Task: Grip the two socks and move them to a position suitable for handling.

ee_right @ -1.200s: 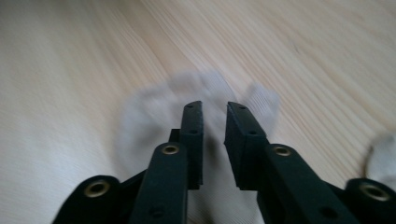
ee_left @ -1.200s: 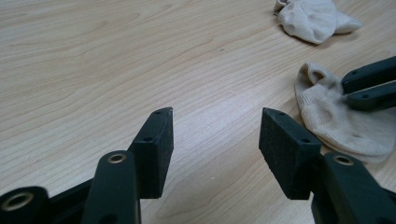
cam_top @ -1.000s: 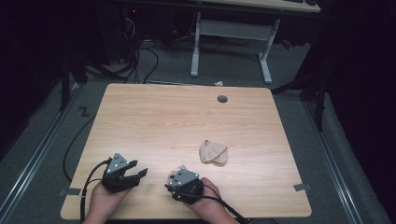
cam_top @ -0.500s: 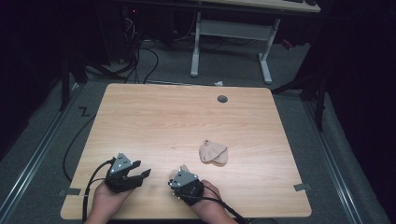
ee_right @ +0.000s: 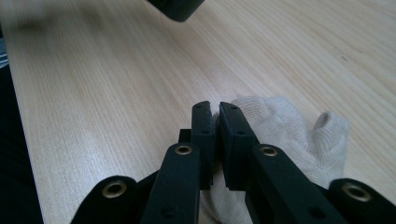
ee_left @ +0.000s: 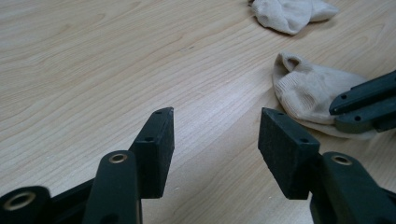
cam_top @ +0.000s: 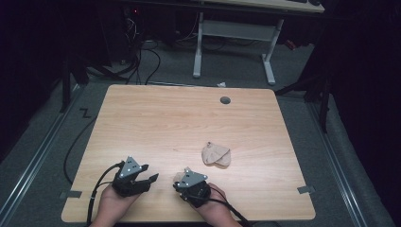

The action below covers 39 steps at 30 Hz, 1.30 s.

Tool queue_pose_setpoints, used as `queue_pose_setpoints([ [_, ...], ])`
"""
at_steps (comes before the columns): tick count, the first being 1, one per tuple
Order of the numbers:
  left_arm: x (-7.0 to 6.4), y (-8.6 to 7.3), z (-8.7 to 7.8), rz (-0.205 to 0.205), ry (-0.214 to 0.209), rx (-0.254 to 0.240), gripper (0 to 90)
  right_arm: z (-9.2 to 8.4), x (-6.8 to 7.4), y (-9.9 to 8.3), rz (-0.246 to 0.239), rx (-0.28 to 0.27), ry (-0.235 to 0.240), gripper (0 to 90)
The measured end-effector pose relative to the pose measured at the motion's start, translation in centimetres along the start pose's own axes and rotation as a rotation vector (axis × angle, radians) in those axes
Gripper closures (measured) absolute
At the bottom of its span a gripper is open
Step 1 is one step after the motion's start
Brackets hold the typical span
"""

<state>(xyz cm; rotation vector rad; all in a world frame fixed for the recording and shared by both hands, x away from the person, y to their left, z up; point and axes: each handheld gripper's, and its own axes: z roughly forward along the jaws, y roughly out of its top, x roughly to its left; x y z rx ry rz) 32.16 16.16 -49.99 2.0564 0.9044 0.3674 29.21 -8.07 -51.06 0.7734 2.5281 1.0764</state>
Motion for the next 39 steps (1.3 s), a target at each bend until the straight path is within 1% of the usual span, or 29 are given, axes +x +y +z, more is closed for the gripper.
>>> queue_pose_setpoints([
  [6, 0.3, -0.2, -0.2, -0.009, 0.005, -0.001, 46.1, 0.2, 0.1, 0.1, -0.003, 0.008, 0.014, 83.1],
  [7, 0.3, -0.3, -0.4, -0.012, 0.007, -0.003, 46.0, 0.4, 0.3, 0.1, -0.015, 0.021, 0.009, 83.3],
  [8, 0.3, -0.3, -0.4, -0.012, 0.007, -0.003, 46.0, 0.4, 0.3, 0.1, -0.015, 0.021, 0.009, 83.3],
  [9, 0.3, -0.3, -0.5, -0.009, 0.009, -0.002, 46.0, 0.6, 0.4, 0.2, -0.029, 0.027, 0.0, 85.0],
  [11, 0.4, -0.4, -0.7, -0.016, 0.012, -0.007, 46.0, 0.6, 0.4, 0.3, -0.037, 0.022, 0.0, 85.3],
  [12, 0.4, -0.4, -0.7, -0.016, 0.014, -0.008, 46.0, 0.5, 0.4, 0.4, -0.029, 0.019, 0.0, 85.4],
  [14, 0.4, -0.5, -0.8, -0.017, 0.014, -0.009, 46.0, 0.4, 0.4, 0.4, -0.028, 0.012, -0.001, 85.4],
  [15, 0.4, -0.5, -0.8, -0.018, 0.012, -0.008, 46.0, 0.0, 0.2, 0.5, -0.019, -0.012, 0.0, 85.4],
  [16, 0.4, -0.5, -0.8, -0.018, 0.012, -0.008, 46.0, 0.0, 0.2, 0.5, -0.019, -0.012, 0.0, 85.4],
  [17, 0.3, -0.5, -0.8, -0.021, 0.005, -0.009, 45.8, -0.6, 0.0, 0.6, -0.003, -0.041, -0.002, 85.3],
  [18, 0.2, -0.5, -0.8, -0.021, 0.003, -0.011, 45.7, -0.9, -0.1, 0.7, 0.006, -0.055, -0.004, 85.4],
  [21, -0.2, -0.3, -0.6, -0.009, -0.011, -0.005, 45.4, -2.2, -0.5, 0.8, 0.029, -0.113, -0.018, 85.2],
  [22, -0.2, -0.3, -0.6, -0.009, -0.011, -0.005, 45.5, -2.2, -0.5, 0.8, 0.029, -0.113, -0.018, 85.2],
  [23, -0.7, -0.2, -0.3, 0.0, -0.026, -0.002, 45.9, -3.1, -0.9, 0.7, 0.043, -0.146, -0.031, 85.2],
  [25, -1.4, 0.0, 0.2, 0.017, -0.048, 0.007, 47.6, -3.8, -1.2, 0.6, 0.055, -0.164, -0.044, 85.2],
  [26, -1.9, 0.2, 0.5, 0.026, -0.065, 0.015, 50.2, -4.2, -1.4, 0.5, 0.063, -0.174, -0.057, 85.2],
  [27, -2.3, 0.3, 0.8, 0.032, -0.086, 0.02, 52.1, -4.5, -1.6, 0.3, 0.073, -0.187, -0.066, 85.2],
  [28, -2.9, 0.6, 1.1, 0.037, -0.119, 0.025, 54.6, -4.8, -1.8, 0.2, 0.087, -0.196, -0.069, 85.2],
  [29, -3.3, 0.7, 1.4, 0.038, -0.139, 0.026, 57.9, -5.2, -2.1, 0.0, 0.095, -0.204, -0.079, 85.1],
  [30, -3.3, 0.7, 1.4, 0.038, -0.139, 0.026, 58.9, -5.5, -2.2, -0.2, 0.101, -0.205, -0.09, 85.0],
  [31, -4.4, 1.1, 2.0, 0.065, -0.175, 0.038, 60.7, -5.8, -2.4, -0.5, 0.109, -0.207, -0.104, 84.7],
  [32, -5.0, 1.3, 2.4, 0.087, -0.183, 0.042, 61.7, -5.9, -2.6, -0.7, 0.112, -0.209, -0.11, 84.5],
  [34, -6.0, 1.5, 3.2, 0.135, -0.192, 0.064, 62.2, -6.3, -3.1, -1.4, 0.134, -0.208, -0.131, 83.3],
  [35, -6.3, 1.6, 3.5, 0.152, -0.194, 0.074, 62.2, -6.5, -3.4, -1.8, 0.139, -0.2, -0.146, 81.8],
  [37, -6.6, 1.7, 3.9, 0.162, -0.193, 0.08, 62.1, -6.8, -3.7, -2.7, 0.15, -0.181, -0.172, 80.7],
  [39, -6.6, 1.9, 4.1, 0.161, -0.193, 0.078, 61.9, -7.3, -4.2, -3.8, 0.167, -0.154, -0.191, 78.5],
])
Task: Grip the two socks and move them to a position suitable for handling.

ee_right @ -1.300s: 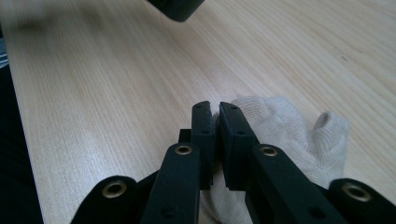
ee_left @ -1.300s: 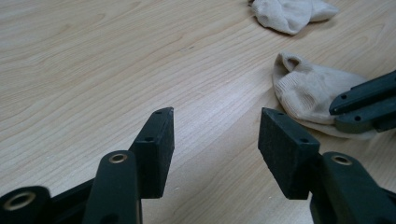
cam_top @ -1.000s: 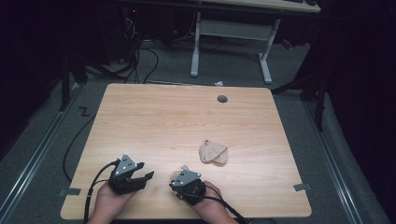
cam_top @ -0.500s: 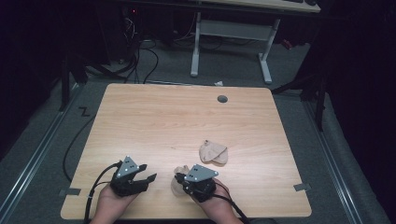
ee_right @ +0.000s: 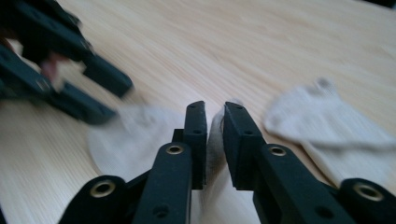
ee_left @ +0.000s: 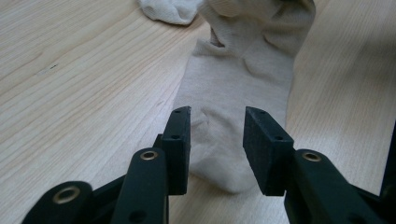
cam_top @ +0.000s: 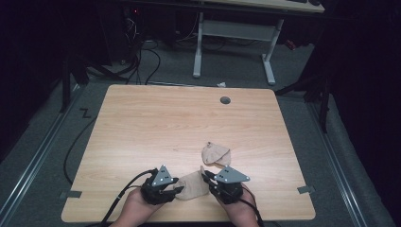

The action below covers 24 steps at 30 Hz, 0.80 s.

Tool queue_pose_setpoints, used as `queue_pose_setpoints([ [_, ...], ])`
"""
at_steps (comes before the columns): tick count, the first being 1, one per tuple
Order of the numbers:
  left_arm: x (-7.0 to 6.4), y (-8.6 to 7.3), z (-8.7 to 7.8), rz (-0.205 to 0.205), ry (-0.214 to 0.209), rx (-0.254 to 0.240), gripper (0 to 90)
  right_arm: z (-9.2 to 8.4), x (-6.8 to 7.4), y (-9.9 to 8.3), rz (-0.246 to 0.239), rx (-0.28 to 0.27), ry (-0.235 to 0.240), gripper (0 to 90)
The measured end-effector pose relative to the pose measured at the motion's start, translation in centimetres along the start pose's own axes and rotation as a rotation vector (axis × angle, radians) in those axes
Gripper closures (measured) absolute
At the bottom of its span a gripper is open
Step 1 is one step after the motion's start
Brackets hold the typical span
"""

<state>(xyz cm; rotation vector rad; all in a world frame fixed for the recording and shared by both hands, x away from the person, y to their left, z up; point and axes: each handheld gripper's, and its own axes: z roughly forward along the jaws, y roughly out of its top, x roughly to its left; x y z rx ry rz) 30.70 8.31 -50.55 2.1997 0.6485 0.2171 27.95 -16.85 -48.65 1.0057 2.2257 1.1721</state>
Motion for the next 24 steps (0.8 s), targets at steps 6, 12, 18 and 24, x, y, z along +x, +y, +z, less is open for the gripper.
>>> queue_pose_setpoints([
  [6, -0.2, 0.3, 0.4, 0.015, -0.012, 0.011, 60.7, -1.6, -2.4, -1.6, 0.054, 0.011, -0.08, 72.0],
  [12, -0.3, 0.0, 0.8, 0.026, -0.011, 0.038, 61.0, 0.2, -3.4, -2.2, 0.058, 0.103, -0.053, 77.6],
  [18, -0.2, -1.0, 1.3, 0.063, 0.005, 0.103, 63.0, 2.2, -3.7, -2.4, 0.048, 0.176, -0.03, 80.3],
  [24, 0.4, -1.7, 0.1, 0.042, 0.011, 0.121, 63.0, 2.9, -3.1, -2.7, 0.031, 0.213, 0.017, 79.6],
])
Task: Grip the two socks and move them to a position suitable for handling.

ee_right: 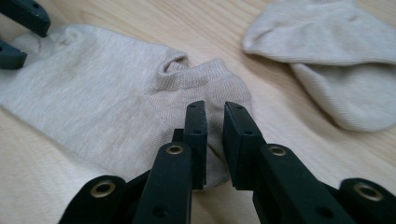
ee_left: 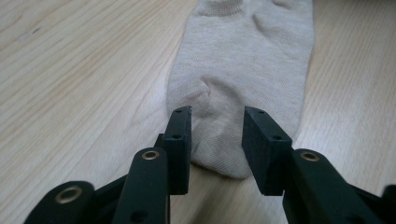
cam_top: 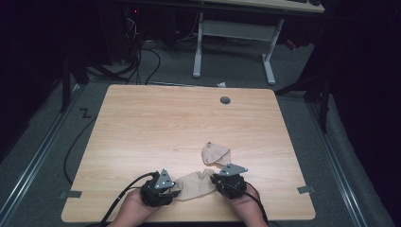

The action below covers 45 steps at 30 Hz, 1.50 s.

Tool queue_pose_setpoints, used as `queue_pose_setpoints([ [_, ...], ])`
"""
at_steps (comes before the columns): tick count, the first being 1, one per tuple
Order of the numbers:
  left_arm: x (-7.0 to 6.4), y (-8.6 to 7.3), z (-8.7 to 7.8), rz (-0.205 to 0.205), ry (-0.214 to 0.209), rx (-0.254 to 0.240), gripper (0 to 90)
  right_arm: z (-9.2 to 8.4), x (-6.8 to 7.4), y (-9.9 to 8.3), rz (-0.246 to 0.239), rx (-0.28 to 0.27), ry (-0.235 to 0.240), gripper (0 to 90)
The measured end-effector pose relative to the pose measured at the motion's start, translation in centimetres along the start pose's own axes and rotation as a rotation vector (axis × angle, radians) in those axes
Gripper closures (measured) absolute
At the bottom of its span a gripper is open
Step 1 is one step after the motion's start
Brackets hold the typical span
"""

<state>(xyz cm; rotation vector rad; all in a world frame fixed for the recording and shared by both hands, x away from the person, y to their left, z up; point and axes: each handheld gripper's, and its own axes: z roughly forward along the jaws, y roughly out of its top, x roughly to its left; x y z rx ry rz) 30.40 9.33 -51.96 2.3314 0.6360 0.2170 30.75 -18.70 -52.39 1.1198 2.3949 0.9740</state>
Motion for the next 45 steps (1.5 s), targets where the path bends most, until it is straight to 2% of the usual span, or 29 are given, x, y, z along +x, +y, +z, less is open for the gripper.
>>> queue_pose_setpoints([
  [1, 0.0, 0.0, 0.0, 0.0, 0.0, 0.0, 63.0, 0.0, 0.0, 0.0, 0.0, 0.0, 0.0, 79.6],
  [2, 0.1, -0.6, -0.6, -0.017, -0.001, 0.004, 63.0, -0.1, 0.6, -0.1, -0.007, 0.003, 0.022, 78.7],
  [5, 0.1, -1.4, -1.4, -0.041, -0.01, 0.009, 63.0, -0.4, 1.8, -0.3, -0.033, 0.007, 0.048, 77.7],
  [7, -0.1, -1.7, -1.7, -0.039, -0.014, 0.016, 63.0, -0.6, 2.8, -0.5, -0.059, 0.009, 0.064, 76.8],
  [10, -0.7, -1.9, -2.1, -0.038, -0.027, 0.024, 61.2, -1.0, 3.6, -0.8, -0.068, 0.016, 0.093, 76.2],
  [12, -0.8, -1.9, -2.6, -0.07, -0.042, -0.005, 56.7, -1.4, 4.0, -0.9, -0.074, 0.005, 0.098, 74.6],
  [13, -0.8, -1.9, -2.6, -0.07, -0.042, -0.005, 55.2, -1.8, 4.0, -0.8, -0.072, -0.018, 0.096, 74.4],
  [14, -0.5, -1.7, -3.4, -0.086, -0.028, -0.063, 53.8, -2.5, 3.8, -0.6, -0.054, -0.051, 0.09, 74.0],
  [15, -0.5, -1.7, -3.4, -0.086, -0.028, -0.063, 52.9, -2.5, 3.8, -0.6, -0.054, -0.051, 0.09, 74.0],
  [16, 0.1, -1.7, -4.3, -0.108, 0.004, -0.12, 51.3, -3.3, 3.3, -0.4, -0.033, -0.093, 0.062, 73.9],
  [19, 1.6, -2.1, -5.2, -0.165, 0.041, -0.173, 49.2, -3.6, 2.1, -0.4, -0.009, -0.104, 0.028, 73.7],
  [20, 1.6, -2.1, -5.2, -0.165, 0.041, -0.173, 48.1, -3.6, 1.6, -0.5, 0.012, -0.1, 0.021, 73.7],
  [22, 3.1, -2.4, -5.9, -0.183, 0.091, -0.185, 46.7, -3.5, 0.7, -0.7, 0.032, -0.098, 0.028, 72.5],
  [24, 4.4, -2.8, -6.7, -0.225, 0.114, -0.219, 45.7, -3.4, 0.0, -0.9, 0.055, -0.092, 0.029, 71.0],
  [25, 4.4, -2.8, -6.7, -0.225, 0.114, -0.219, 45.0, -3.4, 0.0, -0.9, 0.055, -0.092, 0.029, 71.0],
  [26, 5.3, -3.1, -7.3, -0.255, 0.136, -0.236, 44.5, -3.5, -0.4, -1.0, 0.046, -0.094, 0.003, 72.0],
  [28, 6.0, -3.6, -7.6, -0.273, 0.168, -0.239, 43.8, -3.6, -0.6, -1.0, 0.05, -0.096, -0.015, 71.9],
  [30, 6.5, -4.0, -7.7, -0.295, 0.184, -0.238, 43.2, -3.6, -0.9, -1.0, 0.061, -0.104, -0.017, 68.2],
  [33, 6.9, -4.4, -8.0, -0.338, 0.192, -0.252, 43.0, -3.6, -1.5, -0.8, 0.072, -0.122, -0.025, 68.4],
  [35, 6.9, -4.5, -8.1, -0.344, 0.197, -0.256, 42.8, -3.7, -1.7, -0.7, 0.076, -0.128, -0.034, 70.5],
  [36, 6.6, -4.7, -8.4, -0.347, 0.228, -0.26, 42.0, -3.8, -2.3, 0.0, 0.076, -0.143, -0.072, 83.5],
  [38, 6.5, -4.7, -8.5, -0.352, 0.242, -0.265, 40.9, -3.7, -2.6, 0.2, 0.076, -0.14, -0.087, 87.1],
  [39, 6.4, -4.7, -8.5, -0.361, 0.258, -0.271, 39.7, -3.1, -3.8, 1.0, 0.093, -0.134, -0.115, 89.9],
  [41, 6.3, -4.7, -8.4, -0.366, 0.263, -0.275, 38.9, -2.4, -5.0, 1.5, 0.109, -0.117, -0.143, 89.9],
  [45, 6.5, -4.7, -8.3, -0.359, 0.252, -0.274, 37.9, -0.5, -7.2, 1.6, 0.138, -0.036, -0.19, 89.9],
])
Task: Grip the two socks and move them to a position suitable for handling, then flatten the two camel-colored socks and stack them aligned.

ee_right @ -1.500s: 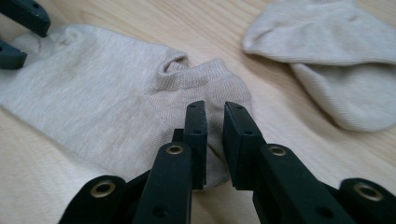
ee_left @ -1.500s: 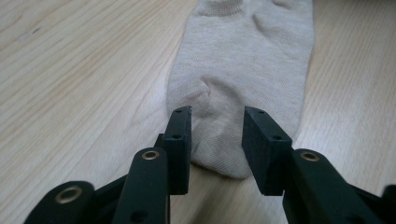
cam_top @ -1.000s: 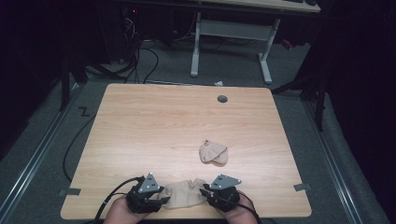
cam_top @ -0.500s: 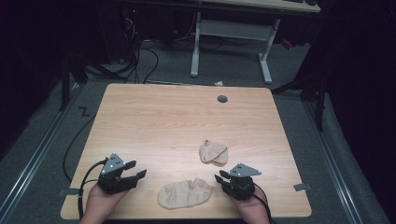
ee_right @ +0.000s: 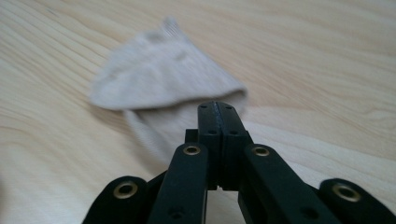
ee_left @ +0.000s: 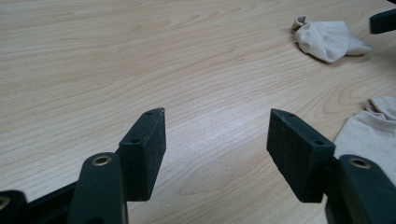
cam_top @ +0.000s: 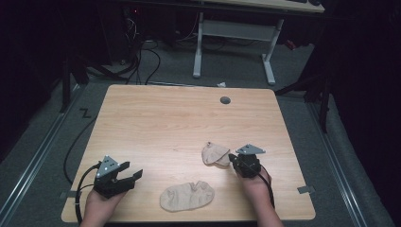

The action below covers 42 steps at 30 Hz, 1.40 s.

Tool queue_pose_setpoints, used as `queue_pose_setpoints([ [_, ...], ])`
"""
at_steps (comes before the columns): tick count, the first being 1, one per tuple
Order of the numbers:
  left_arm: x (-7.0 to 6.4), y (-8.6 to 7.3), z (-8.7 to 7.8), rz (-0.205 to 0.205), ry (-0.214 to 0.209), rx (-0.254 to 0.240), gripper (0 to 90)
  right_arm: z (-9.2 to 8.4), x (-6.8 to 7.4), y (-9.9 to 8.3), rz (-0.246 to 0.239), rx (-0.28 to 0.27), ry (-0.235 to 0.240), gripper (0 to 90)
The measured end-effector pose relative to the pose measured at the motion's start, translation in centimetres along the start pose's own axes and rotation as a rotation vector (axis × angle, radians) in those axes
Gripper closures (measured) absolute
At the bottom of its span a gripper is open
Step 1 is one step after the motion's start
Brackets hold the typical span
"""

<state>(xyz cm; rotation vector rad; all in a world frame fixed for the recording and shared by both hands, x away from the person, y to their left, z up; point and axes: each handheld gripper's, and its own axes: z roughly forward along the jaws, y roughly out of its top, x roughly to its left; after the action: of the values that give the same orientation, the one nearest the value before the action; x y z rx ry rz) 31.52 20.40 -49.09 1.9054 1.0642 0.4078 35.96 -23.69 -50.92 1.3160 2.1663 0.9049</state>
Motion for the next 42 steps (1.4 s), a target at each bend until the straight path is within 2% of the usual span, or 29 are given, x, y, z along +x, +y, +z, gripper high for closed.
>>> queue_pose_setpoints([
  [2, 0.0, 0.1, 0.1, 0.0, -0.008, 0.001, 37.9, 0.7, -0.3, -0.2, 0.005, 0.032, -0.007, 89.9],
  [4, -0.1, 0.2, 0.4, 0.002, -0.018, 0.004, 37.9, 1.1, 0.0, -0.4, -0.016, 0.059, -0.01, 89.8],
  [6, -0.2, 0.3, 0.5, 0.005, -0.023, 0.001, 37.8, 1.2, 0.2, -0.6, -0.02, 0.067, -0.004, 89.8],
  [10, -1.0, 1.0, 1.5, 0.043, -0.042, 0.006, 37.3, 0.5, 1.6, -1.4, -0.041, 0.056, 0.04, 89.7],
  [13, -1.4, 1.4, 2.0, 0.052, -0.05, 0.003, 37.3, -0.2, 3.0, -2.0, -0.065, 0.053, 0.081, 89.0],
  [15, -1.5, 1.5, 2.2, 0.061, -0.05, 0.0, 37.3, -0.8, 3.1, -1.8, -0.078, 0.014, 0.059, 88.9],
  [17, -1.5, 1.4, 2.3, 0.069, -0.048, 0.01, 37.3, -0.8, 2.5, -1.1, -0.054, -0.014, 0.044, 88.5],
  [18, -1.4, 1.2, 2.3, 0.067, -0.047, 0.014, 37.3, -0.5, 2.2, -0.8, -0.054, -0.012, 0.03, 88.5],
  [22, -0.8, 0.9, 1.7, 0.037, -0.044, 0.013, 37.3, 1.0, 1.8, 0.0, -0.063, 0.018, 0.02, 88.3],
  [27, -0.9, 0.9, 1.4, 0.047, -0.045, 0.014, 37.9, 1.7, 2.0, -0.2, -0.065, 0.047, 0.019, 87.9],
  [30, -1.0, 1.0, 1.5, 0.044, -0.044, 0.012, 37.9, 1.3, 2.8, -0.5, -0.083, 0.041, 0.048, 87.9],
  [33, -1.1, 0.8, 1.6, 0.057, -0.037, 0.027, 37.6, 0.8, 4.1, -0.9, -0.117, 0.036, 0.103, 87.1],
  [35, -1.1, 0.9, 1.5, 0.048, -0.032, 0.019, 37.4, 0.3, 4.8, -0.8, -0.127, 0.012, 0.109, 84.1],
  [39, -1.2, 0.6, 1.3, 0.051, -0.023, 0.028, 37.4, -0.8, 4.9, 0.6, -0.118, -0.051, 0.108, 80.5],
  [42, -1.0, 0.5, 1.2, 0.048, -0.021, 0.029, 37.4, -0.6, 4.8, 1.7, -0.11, -0.059, 0.1, 78.4],
])
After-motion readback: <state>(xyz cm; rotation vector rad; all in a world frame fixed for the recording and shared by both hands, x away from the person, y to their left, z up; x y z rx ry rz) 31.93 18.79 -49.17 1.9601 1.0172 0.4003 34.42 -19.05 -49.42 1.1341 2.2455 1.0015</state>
